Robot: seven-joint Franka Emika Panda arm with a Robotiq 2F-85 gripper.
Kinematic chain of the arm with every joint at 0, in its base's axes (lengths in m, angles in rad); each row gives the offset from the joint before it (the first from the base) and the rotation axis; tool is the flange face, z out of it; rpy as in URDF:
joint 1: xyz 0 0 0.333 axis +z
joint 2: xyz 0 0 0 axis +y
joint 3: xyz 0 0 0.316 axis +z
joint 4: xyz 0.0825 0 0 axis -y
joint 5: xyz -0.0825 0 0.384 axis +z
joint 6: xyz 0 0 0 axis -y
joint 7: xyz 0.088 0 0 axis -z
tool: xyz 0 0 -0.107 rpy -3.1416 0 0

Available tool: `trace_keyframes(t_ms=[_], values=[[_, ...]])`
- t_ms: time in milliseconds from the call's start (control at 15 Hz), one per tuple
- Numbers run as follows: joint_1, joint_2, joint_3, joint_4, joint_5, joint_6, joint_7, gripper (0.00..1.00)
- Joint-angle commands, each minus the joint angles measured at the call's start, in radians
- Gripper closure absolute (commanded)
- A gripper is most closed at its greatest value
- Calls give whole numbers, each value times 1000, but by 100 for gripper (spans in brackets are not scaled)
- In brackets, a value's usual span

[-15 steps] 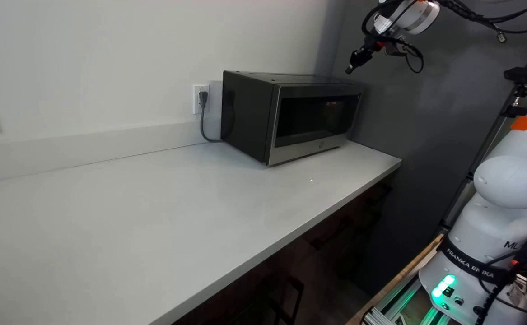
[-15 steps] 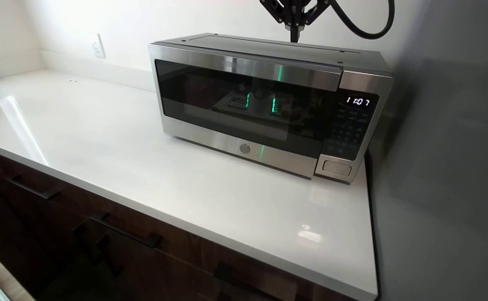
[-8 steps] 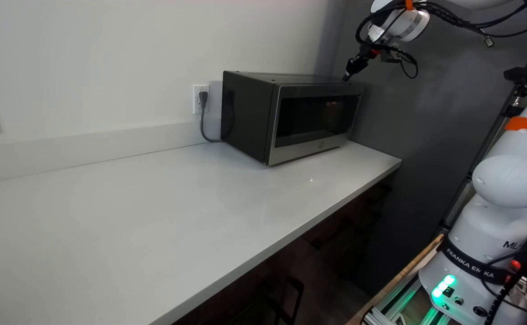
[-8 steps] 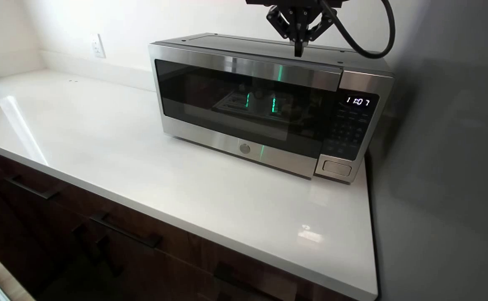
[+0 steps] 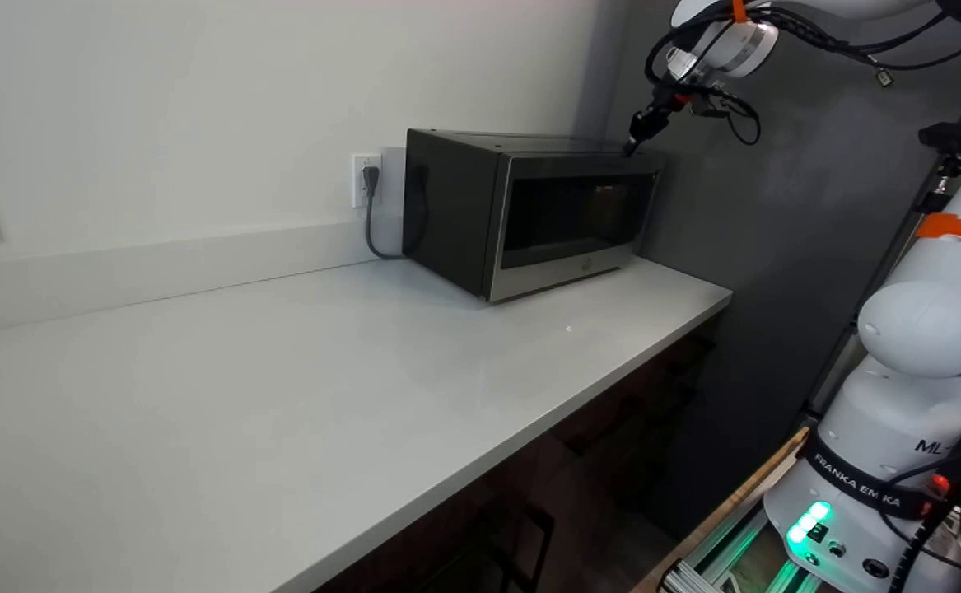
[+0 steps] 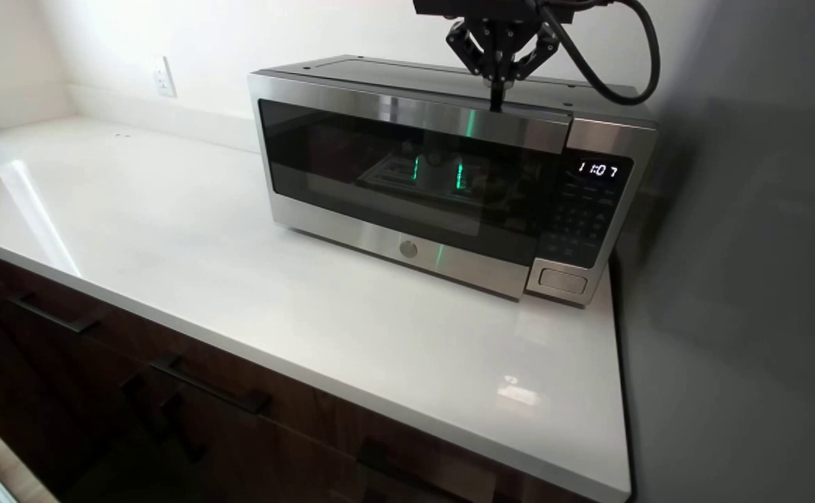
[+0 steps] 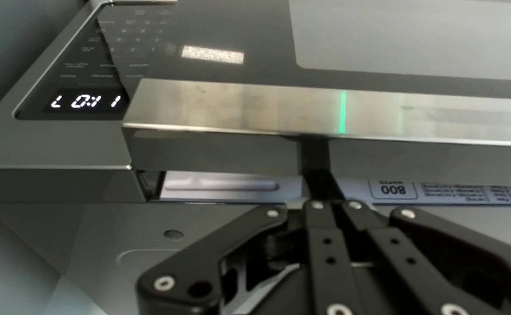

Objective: Open the microwave door by pushing the bottom right button on the microwave

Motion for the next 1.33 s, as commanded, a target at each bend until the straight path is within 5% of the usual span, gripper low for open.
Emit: trace_keyframes(t_ms=[0,667,1267], values=[[-29,11,14,32,-35,-122,23,100],[-48,-96,16,45,-100,-538,10,100],[-46,-174,21,22,-143,-488,62,100]])
